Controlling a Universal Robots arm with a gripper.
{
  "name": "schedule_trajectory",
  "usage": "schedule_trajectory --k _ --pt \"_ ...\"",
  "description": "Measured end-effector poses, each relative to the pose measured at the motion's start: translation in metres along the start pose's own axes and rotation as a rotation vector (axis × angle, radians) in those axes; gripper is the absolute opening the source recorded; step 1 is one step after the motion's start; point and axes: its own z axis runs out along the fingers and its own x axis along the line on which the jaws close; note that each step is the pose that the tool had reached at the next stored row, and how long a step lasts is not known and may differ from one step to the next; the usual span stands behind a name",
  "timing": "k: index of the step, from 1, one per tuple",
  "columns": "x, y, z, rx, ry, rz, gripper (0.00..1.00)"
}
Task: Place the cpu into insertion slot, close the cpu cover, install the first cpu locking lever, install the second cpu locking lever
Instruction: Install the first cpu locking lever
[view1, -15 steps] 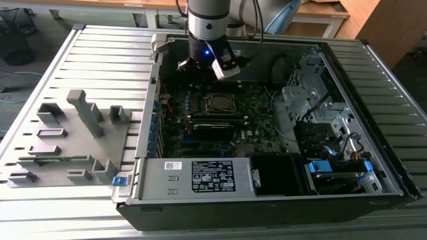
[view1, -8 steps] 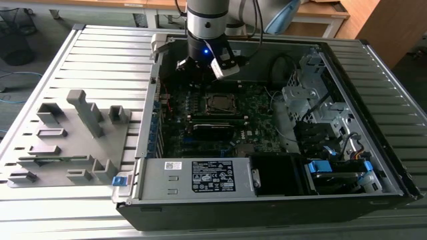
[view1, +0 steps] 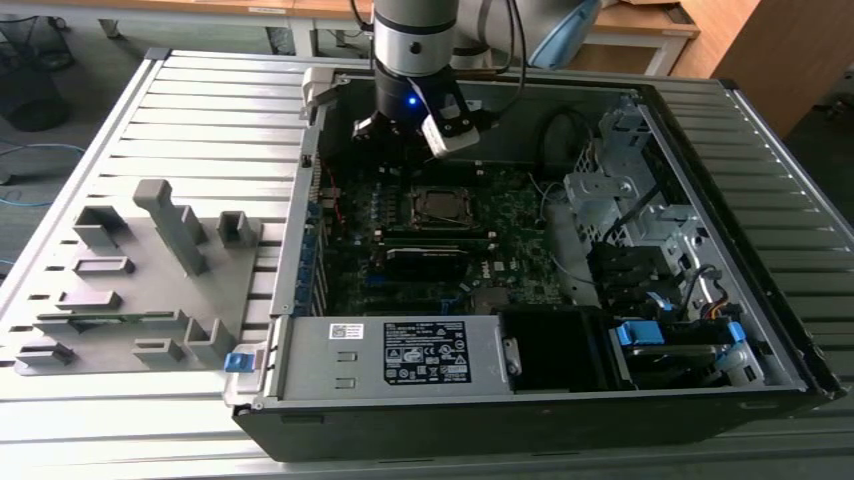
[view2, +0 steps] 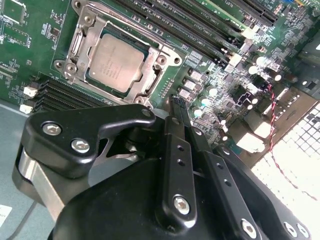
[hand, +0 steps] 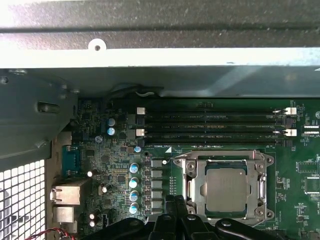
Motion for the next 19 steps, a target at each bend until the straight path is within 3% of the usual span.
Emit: schedule_trajectory --k 9,19 --pt "0.0008 0.0000 -0.0002 0.0002 0.0001 0.000 0.10" --pt "0.0082 -0.0001 0.0002 0.0001 0.0001 0.000 0.10"
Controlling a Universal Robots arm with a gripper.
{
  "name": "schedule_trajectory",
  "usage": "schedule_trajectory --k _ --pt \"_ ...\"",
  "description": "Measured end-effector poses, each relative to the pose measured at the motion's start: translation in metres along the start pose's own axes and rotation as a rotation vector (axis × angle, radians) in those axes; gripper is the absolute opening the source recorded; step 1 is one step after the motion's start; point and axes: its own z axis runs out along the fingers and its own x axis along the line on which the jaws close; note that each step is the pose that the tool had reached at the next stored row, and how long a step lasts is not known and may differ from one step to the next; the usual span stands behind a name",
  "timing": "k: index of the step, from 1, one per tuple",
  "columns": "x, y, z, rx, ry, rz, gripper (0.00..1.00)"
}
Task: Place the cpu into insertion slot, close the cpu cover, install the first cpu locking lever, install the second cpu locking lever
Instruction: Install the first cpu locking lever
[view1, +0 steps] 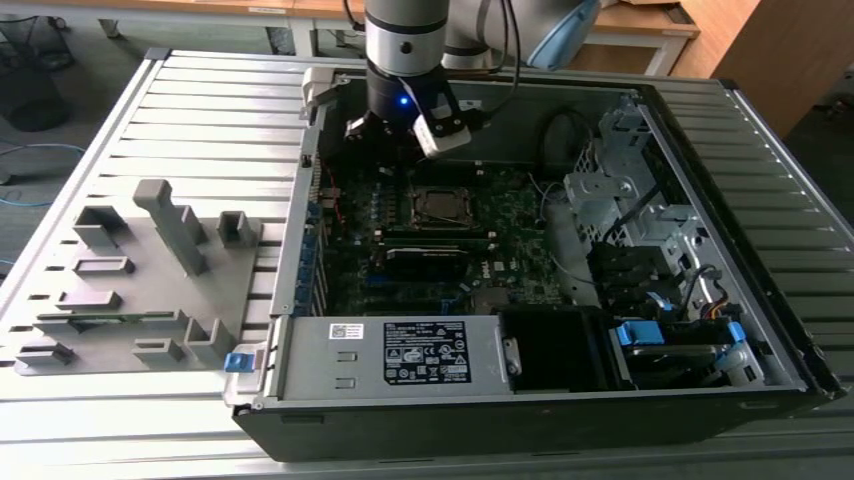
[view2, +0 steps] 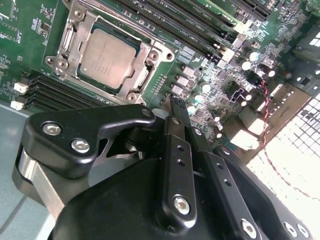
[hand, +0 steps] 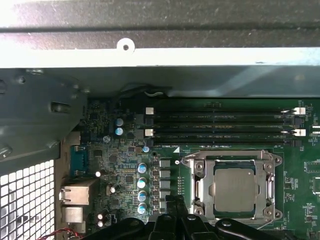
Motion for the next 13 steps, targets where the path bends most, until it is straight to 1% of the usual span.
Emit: schedule_trajectory --k 13 --pt "0.0002 0.0028 0.0000 0.0001 0.0001 0.000 0.10"
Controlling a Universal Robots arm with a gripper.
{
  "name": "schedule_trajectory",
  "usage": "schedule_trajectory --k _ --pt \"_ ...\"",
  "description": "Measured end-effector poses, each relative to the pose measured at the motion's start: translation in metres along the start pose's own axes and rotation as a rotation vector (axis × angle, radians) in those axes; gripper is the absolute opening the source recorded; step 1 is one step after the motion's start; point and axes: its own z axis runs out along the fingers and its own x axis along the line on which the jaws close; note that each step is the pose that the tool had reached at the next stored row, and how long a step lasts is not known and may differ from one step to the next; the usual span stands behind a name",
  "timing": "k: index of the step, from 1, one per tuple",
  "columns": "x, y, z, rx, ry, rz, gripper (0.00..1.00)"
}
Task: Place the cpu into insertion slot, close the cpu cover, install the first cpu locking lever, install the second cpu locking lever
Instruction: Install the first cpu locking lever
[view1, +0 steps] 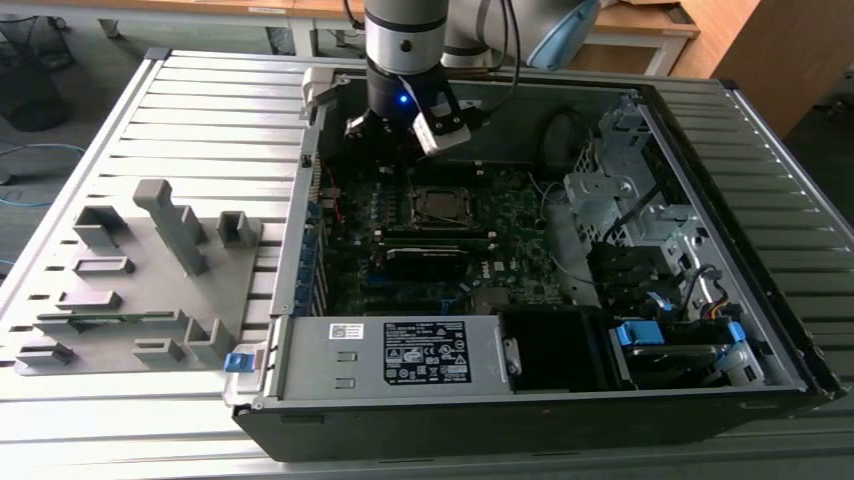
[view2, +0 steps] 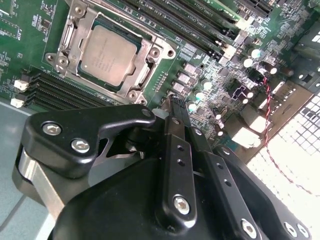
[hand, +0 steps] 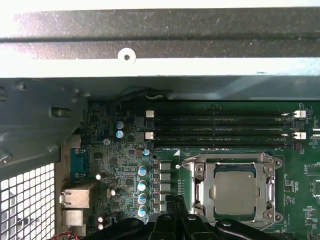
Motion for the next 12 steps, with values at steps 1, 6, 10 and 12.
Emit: schedule_trajectory --k 1,6,10,12 --pt "0.0000 0.0000 0.0000 0.0000 0.0000 0.000 0.10" --pt "0.0013 0.0008 0.0001 -0.0001 -0.0001 0.000 0.10" --pt "0.0016 0.0017 0.0002 -0.0001 -0.0001 0.000 0.10" --pt "0.0021 0.0017 0.0002 -0.0001 -0.0001 0.000 0.10"
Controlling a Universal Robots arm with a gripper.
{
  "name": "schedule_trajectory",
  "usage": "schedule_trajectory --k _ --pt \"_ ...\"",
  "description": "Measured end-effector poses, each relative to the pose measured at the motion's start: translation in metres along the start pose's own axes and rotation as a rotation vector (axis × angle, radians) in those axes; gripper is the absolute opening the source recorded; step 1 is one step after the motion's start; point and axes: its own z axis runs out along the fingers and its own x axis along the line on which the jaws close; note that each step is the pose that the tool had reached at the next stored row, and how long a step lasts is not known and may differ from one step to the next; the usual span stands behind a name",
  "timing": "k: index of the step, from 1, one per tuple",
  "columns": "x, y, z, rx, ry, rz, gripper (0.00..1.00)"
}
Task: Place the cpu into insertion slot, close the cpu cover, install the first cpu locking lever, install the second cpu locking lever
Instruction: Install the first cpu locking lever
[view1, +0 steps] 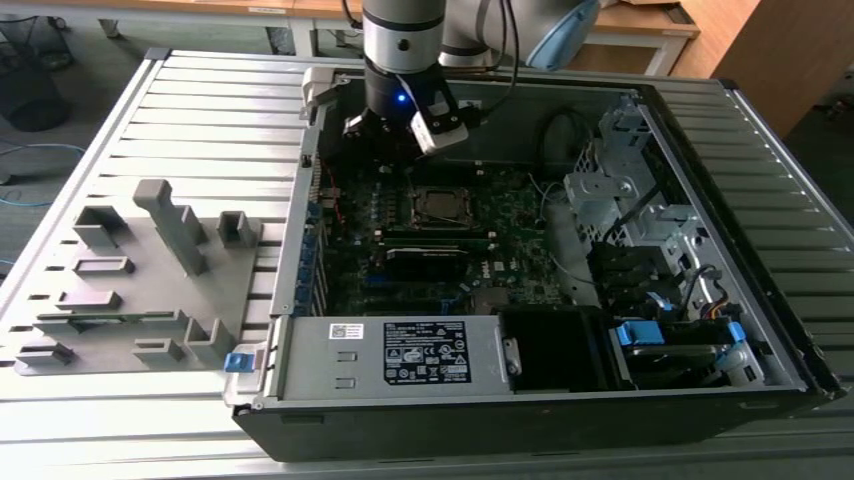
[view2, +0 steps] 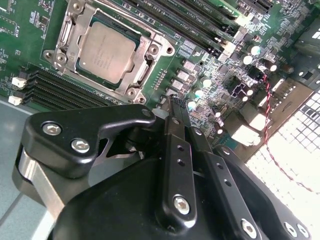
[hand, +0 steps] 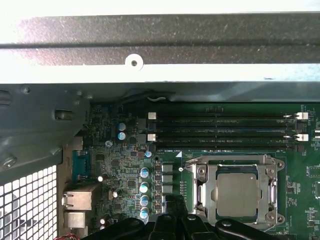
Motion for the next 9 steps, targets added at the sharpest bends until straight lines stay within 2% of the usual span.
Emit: schedule_trajectory --k 9 --pt "0.0001 0.0031 0.0001 -0.0017 0.0000 0.000 0.10"
